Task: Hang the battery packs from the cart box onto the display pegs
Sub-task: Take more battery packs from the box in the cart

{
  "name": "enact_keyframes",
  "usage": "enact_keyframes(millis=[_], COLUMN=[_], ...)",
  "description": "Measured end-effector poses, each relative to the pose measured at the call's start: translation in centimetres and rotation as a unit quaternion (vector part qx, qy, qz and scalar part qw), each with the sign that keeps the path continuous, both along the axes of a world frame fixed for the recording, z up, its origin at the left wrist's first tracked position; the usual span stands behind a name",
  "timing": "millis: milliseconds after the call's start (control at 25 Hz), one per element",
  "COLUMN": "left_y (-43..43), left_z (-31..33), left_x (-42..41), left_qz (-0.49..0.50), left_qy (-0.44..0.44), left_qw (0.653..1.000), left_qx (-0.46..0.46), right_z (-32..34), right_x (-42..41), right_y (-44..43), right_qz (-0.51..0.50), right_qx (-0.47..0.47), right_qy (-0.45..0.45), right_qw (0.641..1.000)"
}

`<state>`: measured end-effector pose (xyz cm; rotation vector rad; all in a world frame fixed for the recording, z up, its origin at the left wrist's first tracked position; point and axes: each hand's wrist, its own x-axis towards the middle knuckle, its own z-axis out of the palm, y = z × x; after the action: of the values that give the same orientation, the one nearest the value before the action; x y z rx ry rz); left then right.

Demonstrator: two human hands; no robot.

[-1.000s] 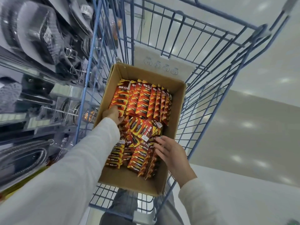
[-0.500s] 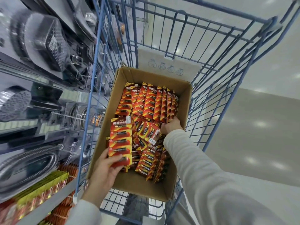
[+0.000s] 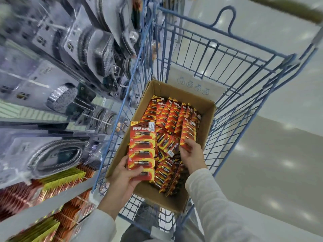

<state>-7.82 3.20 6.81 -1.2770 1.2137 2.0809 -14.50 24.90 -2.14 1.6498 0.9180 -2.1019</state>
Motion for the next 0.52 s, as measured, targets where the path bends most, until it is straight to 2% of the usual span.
enact_keyframes(millis=[40, 80, 160, 200, 320, 520], left_y=[0.0, 0.0, 0.2, 0.3, 0.7, -0.3], left_z=[0.7, 1.5, 3.3, 4.1, 7.4, 12.5], left_x=[0.4, 0.9, 2.1, 2.9, 6.2, 12.3], left_qz=[0.008, 0.016, 0.033, 0.043, 0.096, 0.213], left_qy=[0.01, 0.021, 0.045, 0.058, 0.12, 0.205], left_qw=[1.0, 1.0, 0.998, 0.997, 0.988, 0.955], left_qx=[0.006, 0.012, 0.018, 0.016, 0.002, -0.041], right_z=[1.1, 3.1, 6.4, 8.0, 13.4, 20.5], right_x=[0.7, 1.3, 2.1, 2.5, 2.9, 3.3], right_y=[0.0, -0.1, 0.2, 0.4, 0.4, -2.7], right_qz=[-0.049, -0.053, 0.025, 0.083, 0.218, 0.437], right_qx=[-0.059, -0.114, -0.125, -0.102, -0.094, -0.059], right_qy=[0.027, 0.052, 0.116, 0.139, 0.217, 0.354], right_qw=[0.997, 0.991, 0.985, 0.982, 0.947, 0.825])
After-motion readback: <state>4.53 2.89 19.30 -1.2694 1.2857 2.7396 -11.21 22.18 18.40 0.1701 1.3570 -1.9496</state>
